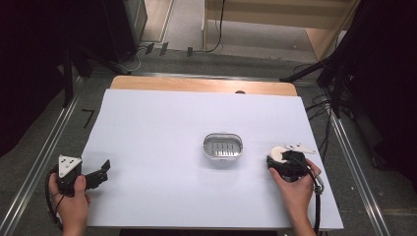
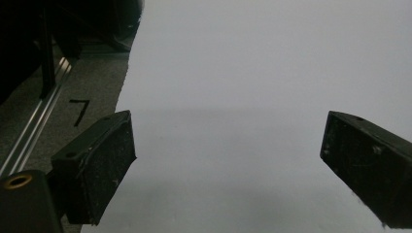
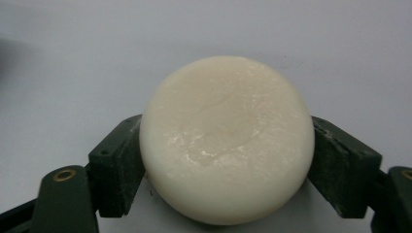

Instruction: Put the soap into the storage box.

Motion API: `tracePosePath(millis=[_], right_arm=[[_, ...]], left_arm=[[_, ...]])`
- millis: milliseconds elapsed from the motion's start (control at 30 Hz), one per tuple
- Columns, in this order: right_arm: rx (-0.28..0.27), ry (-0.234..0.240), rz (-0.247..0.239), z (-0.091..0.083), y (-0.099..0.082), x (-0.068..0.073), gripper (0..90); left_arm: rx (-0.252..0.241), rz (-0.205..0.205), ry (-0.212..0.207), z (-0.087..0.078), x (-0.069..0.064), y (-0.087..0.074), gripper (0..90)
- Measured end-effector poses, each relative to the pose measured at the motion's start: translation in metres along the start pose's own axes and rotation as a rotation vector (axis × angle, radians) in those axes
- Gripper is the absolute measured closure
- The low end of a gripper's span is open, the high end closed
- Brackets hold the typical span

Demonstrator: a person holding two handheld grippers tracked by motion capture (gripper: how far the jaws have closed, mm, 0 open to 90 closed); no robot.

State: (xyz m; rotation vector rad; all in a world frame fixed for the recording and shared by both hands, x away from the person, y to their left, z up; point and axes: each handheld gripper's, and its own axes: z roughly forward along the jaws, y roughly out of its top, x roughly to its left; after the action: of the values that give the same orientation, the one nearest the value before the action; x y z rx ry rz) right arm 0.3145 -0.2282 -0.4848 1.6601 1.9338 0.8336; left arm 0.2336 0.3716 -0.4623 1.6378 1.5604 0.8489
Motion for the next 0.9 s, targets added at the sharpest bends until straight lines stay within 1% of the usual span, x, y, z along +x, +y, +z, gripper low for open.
tracePosePath(millis=[67, 133, 267, 367, 533, 567, 633, 700, 900], right_arm=[[-0.003, 0.0, -0.003, 0.0, 0.0, 0.001, 24.0], [0.005, 0.002, 0.008, 0.0, 0.001, 0.0, 24.4], [0.006, 0.001, 0.011, -0.001, 0.001, -0.001, 24.6], [0.008, 0.013, 0.021, -0.002, 0.002, -0.003, 24.6], [-0.01, 0.029, 0.001, -0.009, 0.005, 0.0, 24.6], [-0.015, 0.035, 0.005, -0.011, 0.006, 0.0, 24.6], [-0.022, 0.048, -0.002, -0.014, 0.008, 0.002, 24.6], [-0.031, 0.052, -0.019, -0.018, 0.01, 0.005, 24.6], [-0.049, 0.078, -0.042, -0.025, 0.017, 0.016, 24.7]], left_arm=[[-0.001, -0.002, 0.0, 0.0, 0.0, 0.0, 6.1], [0.0, -0.003, -0.001, 0.0, 0.0, 0.0, 6.1], [0.0, -0.003, -0.002, 0.0, 0.0, 0.0, 6.1], [0.0, -0.006, -0.005, 0.0, 0.0, 0.0, 6.1], [-0.002, -0.008, -0.001, 0.001, 0.001, 0.0, 6.1], [-0.002, -0.008, 0.0, 0.001, 0.001, 0.0, 6.1], [-0.002, -0.008, 0.002, 0.001, 0.001, 0.0, 6.1], [-0.001, -0.008, 0.004, 0.001, 0.001, 0.0, 6.1], [-0.001, -0.009, 0.005, 0.001, 0.0, 0.0, 6.1]])
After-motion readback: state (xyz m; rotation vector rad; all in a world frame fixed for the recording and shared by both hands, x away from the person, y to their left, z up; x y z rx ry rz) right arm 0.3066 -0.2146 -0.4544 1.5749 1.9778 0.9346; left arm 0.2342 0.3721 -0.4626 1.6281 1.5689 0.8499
